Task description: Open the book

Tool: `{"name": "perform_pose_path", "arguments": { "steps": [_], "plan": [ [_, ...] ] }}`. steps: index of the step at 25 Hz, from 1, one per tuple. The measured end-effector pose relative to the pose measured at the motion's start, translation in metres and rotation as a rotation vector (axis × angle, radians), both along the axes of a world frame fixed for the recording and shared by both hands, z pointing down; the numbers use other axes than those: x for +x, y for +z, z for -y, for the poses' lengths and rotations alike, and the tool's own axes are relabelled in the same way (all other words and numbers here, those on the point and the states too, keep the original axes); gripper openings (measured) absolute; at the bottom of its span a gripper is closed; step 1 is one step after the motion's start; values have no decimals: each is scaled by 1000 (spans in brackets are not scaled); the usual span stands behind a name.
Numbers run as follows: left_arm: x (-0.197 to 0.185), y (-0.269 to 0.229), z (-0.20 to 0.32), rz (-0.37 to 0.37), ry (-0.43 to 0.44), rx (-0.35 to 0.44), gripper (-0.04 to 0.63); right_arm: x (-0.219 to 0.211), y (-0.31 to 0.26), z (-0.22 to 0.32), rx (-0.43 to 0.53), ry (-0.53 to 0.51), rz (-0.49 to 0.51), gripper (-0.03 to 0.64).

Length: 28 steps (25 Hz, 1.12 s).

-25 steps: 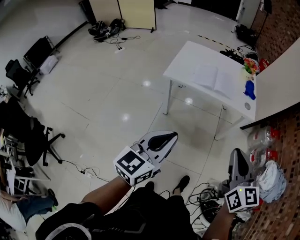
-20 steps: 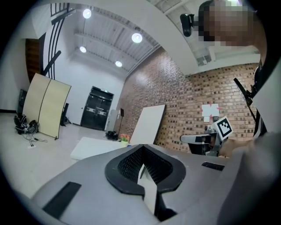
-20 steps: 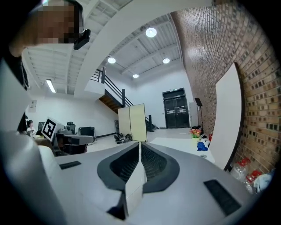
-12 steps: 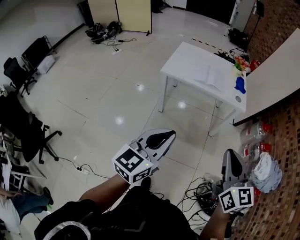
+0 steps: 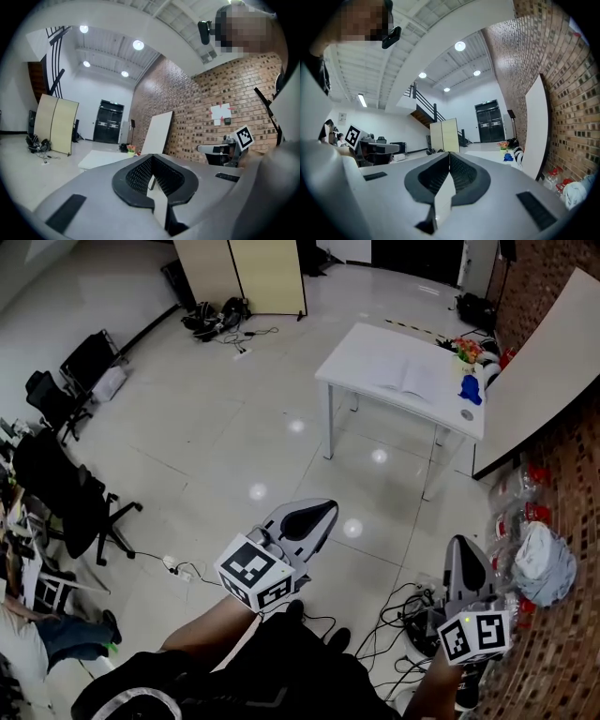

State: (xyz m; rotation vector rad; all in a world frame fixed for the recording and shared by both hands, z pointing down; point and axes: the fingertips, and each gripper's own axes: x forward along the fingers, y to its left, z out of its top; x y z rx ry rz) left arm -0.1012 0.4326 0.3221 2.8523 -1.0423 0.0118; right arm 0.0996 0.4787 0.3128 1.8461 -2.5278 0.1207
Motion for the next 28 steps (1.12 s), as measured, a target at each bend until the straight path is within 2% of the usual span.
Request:
{"name": "perform_pose_path", "arguments": {
  "steps": [7,13,18,28],
  "plan": [
    [-28,-7,-29,2,20,21,-5,-26,-8,-28,22,37,19,3],
    [-63,-9,-44,-34,31,16,-5,-67,-9,-41,2,39,1,3],
    [-81,-6,-49,-47,18,0,-5,-78,-11,-49,2,50,-3,3],
    [-85,-7,-55,-63,14,-1,-5,-76,-8,-59,-14,62,-14,3]
  ]
}}
